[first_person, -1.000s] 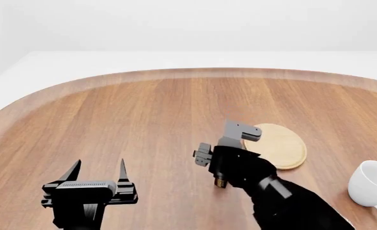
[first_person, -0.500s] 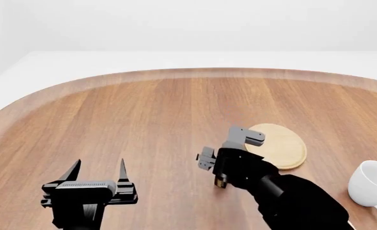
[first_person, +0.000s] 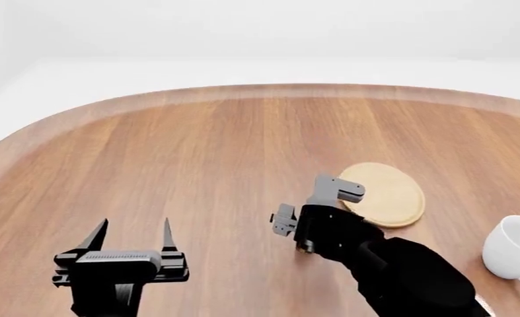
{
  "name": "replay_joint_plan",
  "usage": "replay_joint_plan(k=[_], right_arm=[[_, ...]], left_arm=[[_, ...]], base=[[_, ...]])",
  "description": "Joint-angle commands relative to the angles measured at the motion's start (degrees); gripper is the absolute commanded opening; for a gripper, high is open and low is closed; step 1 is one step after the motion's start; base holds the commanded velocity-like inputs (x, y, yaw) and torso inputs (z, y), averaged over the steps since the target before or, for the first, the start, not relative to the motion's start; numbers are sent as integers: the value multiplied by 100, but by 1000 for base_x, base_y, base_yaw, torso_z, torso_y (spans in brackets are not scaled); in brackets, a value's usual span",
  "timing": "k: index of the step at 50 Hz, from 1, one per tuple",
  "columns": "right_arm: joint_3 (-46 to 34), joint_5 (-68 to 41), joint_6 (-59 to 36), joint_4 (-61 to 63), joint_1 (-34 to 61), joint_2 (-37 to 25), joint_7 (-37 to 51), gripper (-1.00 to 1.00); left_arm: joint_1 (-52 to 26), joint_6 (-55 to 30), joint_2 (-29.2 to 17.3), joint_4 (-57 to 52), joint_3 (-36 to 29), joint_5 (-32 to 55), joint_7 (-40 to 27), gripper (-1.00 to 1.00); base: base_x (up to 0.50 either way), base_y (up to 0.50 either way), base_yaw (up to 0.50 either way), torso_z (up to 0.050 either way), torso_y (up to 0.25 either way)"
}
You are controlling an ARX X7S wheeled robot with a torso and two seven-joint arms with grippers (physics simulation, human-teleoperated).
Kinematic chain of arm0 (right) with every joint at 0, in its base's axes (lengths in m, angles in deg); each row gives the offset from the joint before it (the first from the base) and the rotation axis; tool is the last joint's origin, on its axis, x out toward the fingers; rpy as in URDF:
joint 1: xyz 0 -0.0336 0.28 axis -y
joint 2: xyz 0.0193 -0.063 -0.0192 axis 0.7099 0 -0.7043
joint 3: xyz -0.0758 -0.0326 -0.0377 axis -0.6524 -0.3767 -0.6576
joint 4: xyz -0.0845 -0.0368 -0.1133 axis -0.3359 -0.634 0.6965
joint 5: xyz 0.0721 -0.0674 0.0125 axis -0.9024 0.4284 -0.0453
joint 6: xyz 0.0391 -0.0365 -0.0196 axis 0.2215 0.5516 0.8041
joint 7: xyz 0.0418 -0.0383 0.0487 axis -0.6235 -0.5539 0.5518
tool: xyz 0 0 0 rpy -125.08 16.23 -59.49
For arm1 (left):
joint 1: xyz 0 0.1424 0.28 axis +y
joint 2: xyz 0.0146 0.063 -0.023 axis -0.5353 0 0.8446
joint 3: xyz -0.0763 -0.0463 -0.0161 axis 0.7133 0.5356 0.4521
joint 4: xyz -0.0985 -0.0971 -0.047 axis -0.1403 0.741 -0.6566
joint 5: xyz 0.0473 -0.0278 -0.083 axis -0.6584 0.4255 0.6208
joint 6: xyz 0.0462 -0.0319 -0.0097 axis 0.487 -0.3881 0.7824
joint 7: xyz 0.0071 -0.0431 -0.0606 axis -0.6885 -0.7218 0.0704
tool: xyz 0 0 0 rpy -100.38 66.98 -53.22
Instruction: Put the chocolate pudding to the left of the plate.
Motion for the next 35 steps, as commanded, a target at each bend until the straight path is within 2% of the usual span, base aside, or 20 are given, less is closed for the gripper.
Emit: replay_joint_plan(k=[1,29,35], right_arm=[[-82,-75,38,37,16,0,-16,100],[-78,-69,-31,51,-28,0,-113,100],[-80,-55,-23,54,-34,0,-121,100]], left_arm=[[33,72,-4,-21,0,-113,-121,100],[29,127,-26,-16,1,-80,-189,100],[31,123,-28,-29,7,-69,-215,100]], base=[[0,0,0,0,-107],[0,0,0,0,-4],[0,0,0,0,-138]])
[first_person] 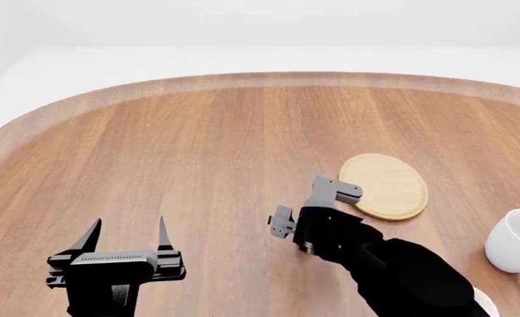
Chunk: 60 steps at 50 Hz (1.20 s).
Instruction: Put the chocolate pudding to the left of the plate.
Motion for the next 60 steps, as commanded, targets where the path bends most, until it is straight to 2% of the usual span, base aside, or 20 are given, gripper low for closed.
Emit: replay_joint_plan(k=[1,9,10,35,39,42,45,53,60], right_arm=[[-3,16,-8,6,-16,0,-31,100],[6,8,-35,4,-26,0,-68,100],[11,3,-19,5,-28,0,-53,-100],[-92,372,373,181,101,-5,46,-100],[-116,531,575,1094,217,-393,259,-100],[-123,657,727,1920,334,-765,564,-100],[-150,740,744,2223,424,-908,648,-100],[-424,1010,346,2204,736,-912,332,-100],[-593,1205,17,2145,1109,-922,-40,-100]], left_arm=[[4,12,-7,-15,7,16,-40,100],[8,8,-19,-32,4,44,-48,100],[9,8,-20,-35,3,47,-48,100],[-80,-168,-51,-8,-16,195,-53,100],[-177,-429,-86,-162,41,415,-37,100],[-377,-799,-144,-370,11,582,-8,100],[-660,-1165,-191,-488,-8,704,-9,100],[-1604,-2200,-286,-498,50,1230,55,100],[-2841,-3063,-196,95,30,1586,113,100]], base=[[0,0,0,0,0],[0,0,0,0,0],[0,0,0,0,0],[0,0,0,0,0],[0,0,0,0,0],[0,0,0,0,0],[0,0,0,0,0],[0,0,0,0,0],[0,0,0,0,0]])
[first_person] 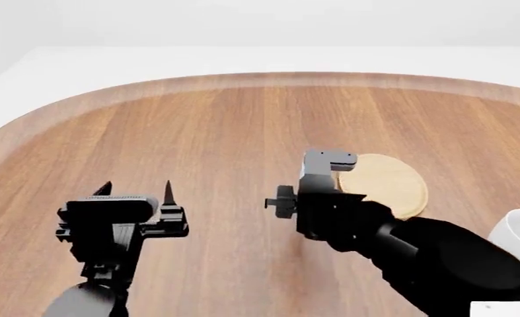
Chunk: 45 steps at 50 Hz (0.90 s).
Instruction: Put the chocolate pudding to the left of the plate.
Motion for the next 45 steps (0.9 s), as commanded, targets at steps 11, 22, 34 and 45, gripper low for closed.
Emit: replay_joint_plan(k=[11,22,34,45], right_arm=[[-418,583,-953,-1325,855,531,-1750,-100],[-62,1108,-1457,-2294,1055,792,-2322,-100],[322,1596,-1562,-2369,1176,792,-2308,-100],[417,1618,-1663,-2450,1326,789,-2427,-100]], left_arm=[[-3293,-1280,497,2683,-533,60,336,100],[-5192,-238,1299,6262,-938,-471,933,100],[-5745,320,1563,7518,-900,-421,1275,100],[-5686,-92,1436,6858,-945,-379,1090,100]], base=[[0,0,0,0,0],[0,0,0,0,0],[1,0,0,0,-88],[0,0,0,0,-250]])
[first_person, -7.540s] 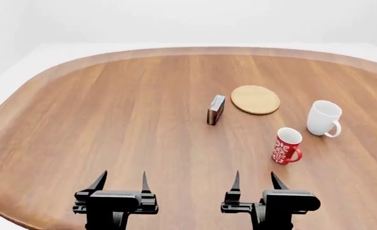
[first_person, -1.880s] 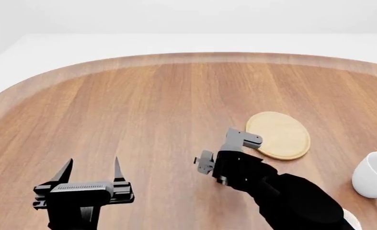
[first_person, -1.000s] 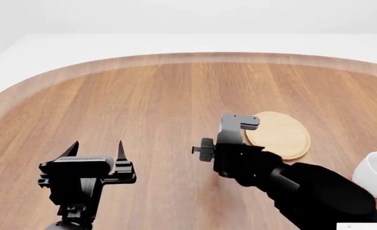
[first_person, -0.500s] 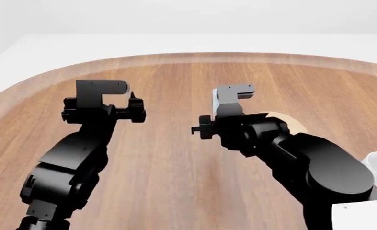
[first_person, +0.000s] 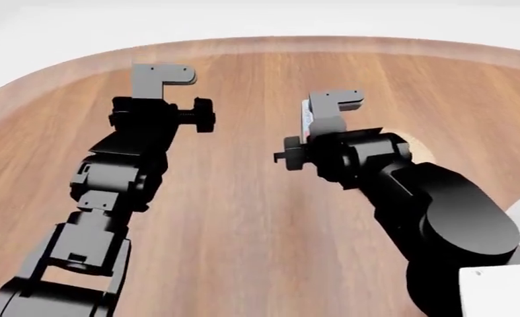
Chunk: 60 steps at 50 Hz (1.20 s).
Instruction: Put the chocolate pudding to the left of the plate.
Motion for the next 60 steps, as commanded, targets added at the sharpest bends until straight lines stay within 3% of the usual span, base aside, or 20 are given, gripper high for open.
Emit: replay_joint_plan(k=[1,17,24,43,49,60], right_arm=[[134,207,-141,-136,167,21,-170,-100],[-248,-198,-53,-136,419,18,-216,-100],[-559,-435,-7,-136,530,18,-276,-100],[-2783,-2452,475,-137,809,20,-413,-100],[-3014,-2657,517,-136,842,23,-443,-100],[-3562,-3174,620,-135,916,23,-537,-100]], left_arm=[[-203,-173,6,-35,-61,12,-29,100],[-231,-416,-29,-437,-133,79,-59,100],[-251,-429,-31,-445,-135,117,-41,100],[-295,-577,-59,-629,-172,192,-81,100],[-302,-585,-63,-659,-177,205,-111,100],[-292,-624,-77,-755,-184,243,-159,100]], base=[[-12,0,0,0,-250],[-1,0,0,0,-250],[0,0,0,0,-28],[0,0,0,0,0],[0,0,0,0,0],[-1,0,0,0,-244]])
